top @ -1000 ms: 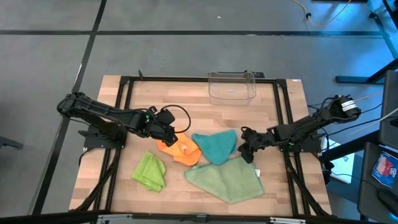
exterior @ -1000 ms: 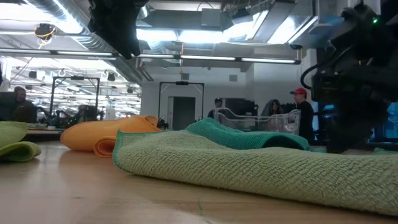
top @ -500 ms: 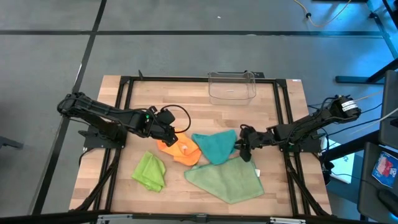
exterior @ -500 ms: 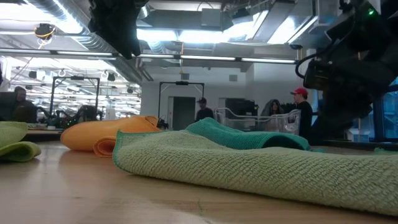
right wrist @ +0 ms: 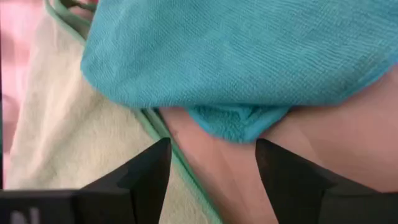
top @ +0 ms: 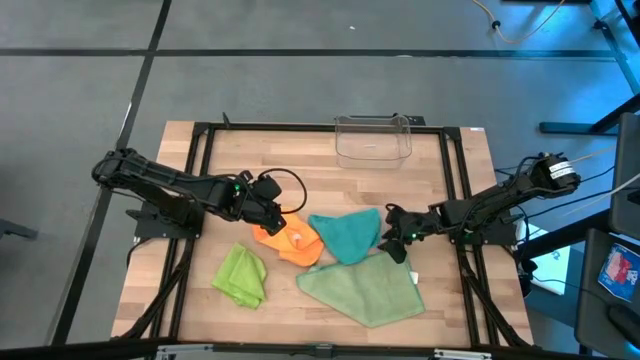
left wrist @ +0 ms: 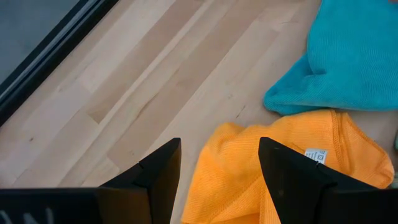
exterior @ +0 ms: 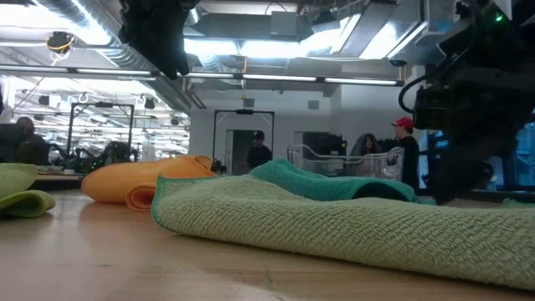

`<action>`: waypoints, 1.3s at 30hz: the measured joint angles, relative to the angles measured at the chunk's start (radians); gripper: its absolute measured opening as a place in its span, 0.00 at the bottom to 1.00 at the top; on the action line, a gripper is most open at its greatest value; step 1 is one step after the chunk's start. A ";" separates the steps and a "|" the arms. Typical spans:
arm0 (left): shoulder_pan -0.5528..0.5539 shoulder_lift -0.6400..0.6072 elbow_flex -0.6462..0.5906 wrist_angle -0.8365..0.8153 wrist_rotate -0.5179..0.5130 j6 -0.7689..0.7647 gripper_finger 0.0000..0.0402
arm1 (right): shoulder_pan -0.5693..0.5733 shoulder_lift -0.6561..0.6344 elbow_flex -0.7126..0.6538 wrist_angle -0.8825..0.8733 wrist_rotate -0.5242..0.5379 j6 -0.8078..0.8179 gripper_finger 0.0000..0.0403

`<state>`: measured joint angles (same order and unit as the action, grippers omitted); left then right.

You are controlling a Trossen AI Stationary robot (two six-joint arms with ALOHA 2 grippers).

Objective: Fold microfiber towels
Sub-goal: Fold the blue microfiber cloth

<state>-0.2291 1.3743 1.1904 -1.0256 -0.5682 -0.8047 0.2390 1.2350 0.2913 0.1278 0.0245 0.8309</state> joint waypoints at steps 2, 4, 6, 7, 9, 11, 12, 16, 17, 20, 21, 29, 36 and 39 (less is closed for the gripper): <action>0.000 0.000 0.000 0.000 0.000 0.000 0.52 | -0.001 0.002 0.000 -0.012 0.046 -0.001 0.57; 0.000 0.000 0.000 0.000 0.000 0.000 0.52 | -0.002 0.011 0.000 -0.036 0.100 -0.002 0.56; 0.000 0.000 0.000 0.000 0.000 0.000 0.52 | -0.002 0.029 0.002 -0.046 0.121 -0.011 0.55; 0.000 0.000 0.000 0.000 0.000 0.000 0.52 | -0.001 0.040 0.003 -0.040 0.118 -0.022 0.55; 0.000 0.000 0.000 0.004 0.000 0.000 0.52 | -0.002 0.063 0.003 -0.010 0.102 -0.033 0.55; 0.000 0.000 0.000 0.006 0.000 0.000 0.52 | -0.002 0.085 0.003 0.028 0.102 -0.045 0.55; 0.000 0.000 0.000 0.009 0.000 0.000 0.52 | -0.002 0.094 0.003 0.045 0.102 -0.051 0.55; 0.000 0.000 0.000 0.011 -0.015 0.000 0.52 | -0.002 0.128 0.004 0.085 0.099 -0.056 0.54; 0.000 0.000 0.000 0.012 -0.019 0.000 0.52 | -0.002 0.134 0.005 0.087 0.096 -0.057 0.53; 0.000 0.000 0.000 0.013 -0.024 0.000 0.52 | 0.000 0.142 0.005 0.087 0.090 -0.059 0.50; 0.000 0.000 0.000 0.013 -0.024 0.003 0.52 | -0.001 0.142 0.005 0.086 0.085 -0.063 0.49; 0.000 0.000 0.000 0.013 -0.025 0.004 0.52 | -0.002 0.141 0.004 0.078 0.023 -0.152 0.40; 0.000 0.000 0.000 0.014 -0.025 0.004 0.52 | -0.001 0.141 0.003 0.077 -0.011 -0.184 0.39; 0.000 0.000 0.000 0.014 -0.026 0.004 0.52 | 0.000 0.142 0.002 0.076 -0.002 -0.208 0.36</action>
<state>-0.2291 1.3743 1.1904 -1.0115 -0.5941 -0.8009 0.2386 1.3766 0.2935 0.2035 0.0224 0.6225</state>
